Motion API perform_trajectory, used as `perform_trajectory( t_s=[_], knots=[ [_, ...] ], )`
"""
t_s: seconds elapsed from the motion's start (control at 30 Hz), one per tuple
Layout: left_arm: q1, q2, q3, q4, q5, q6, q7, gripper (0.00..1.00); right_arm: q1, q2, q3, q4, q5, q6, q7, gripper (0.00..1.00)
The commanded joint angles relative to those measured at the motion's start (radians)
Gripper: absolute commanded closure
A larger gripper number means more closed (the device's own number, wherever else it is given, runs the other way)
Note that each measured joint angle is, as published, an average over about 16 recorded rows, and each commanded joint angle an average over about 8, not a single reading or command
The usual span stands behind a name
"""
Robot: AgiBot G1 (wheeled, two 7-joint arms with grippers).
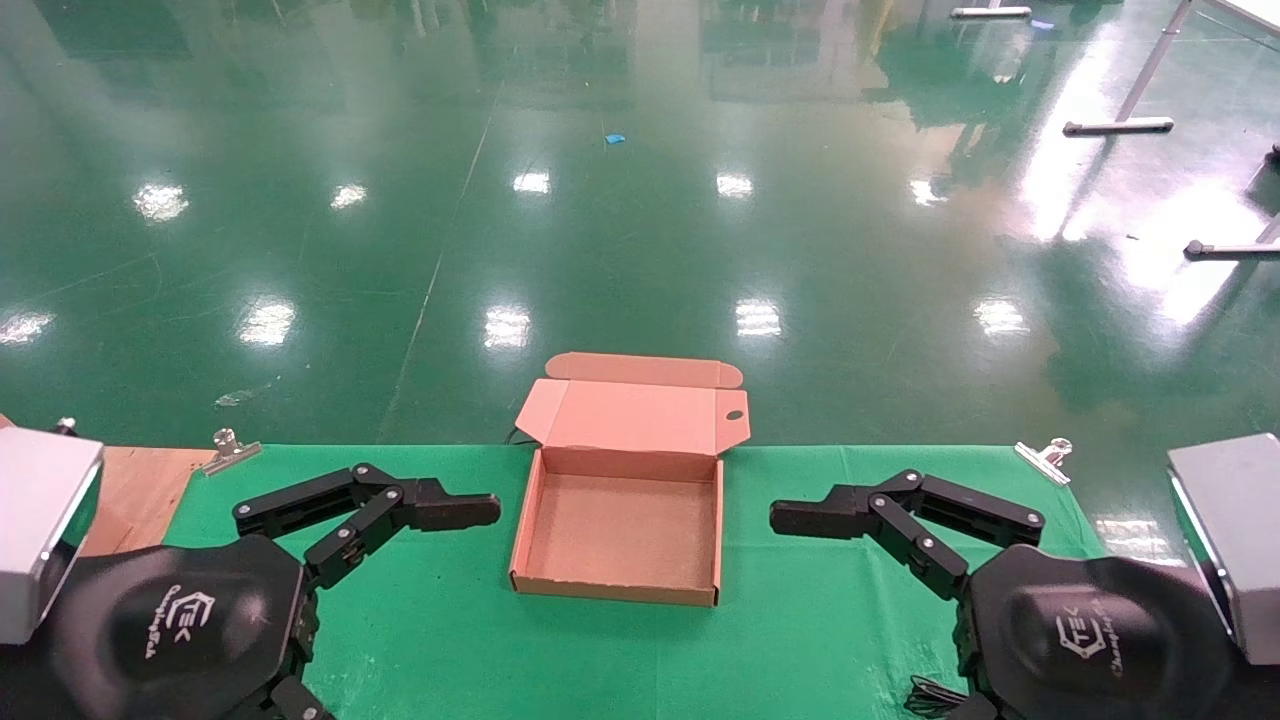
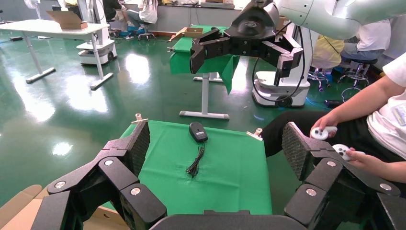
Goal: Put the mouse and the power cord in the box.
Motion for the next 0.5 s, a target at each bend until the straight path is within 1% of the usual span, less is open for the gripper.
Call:
perform_trajectory(
  t_s=[0.03,0.5],
  knots=[
    [0.000,0.000,0.000,0.000,0.000,0.000,0.000,0.00,0.000,0.000,0.000,0.000,0.000,0.000,0.000,0.00],
    [0.000,0.000,0.000,0.000,0.000,0.000,0.000,0.00,0.000,0.000,0.000,0.000,0.000,0.000,0.000,0.00]
  ],
)
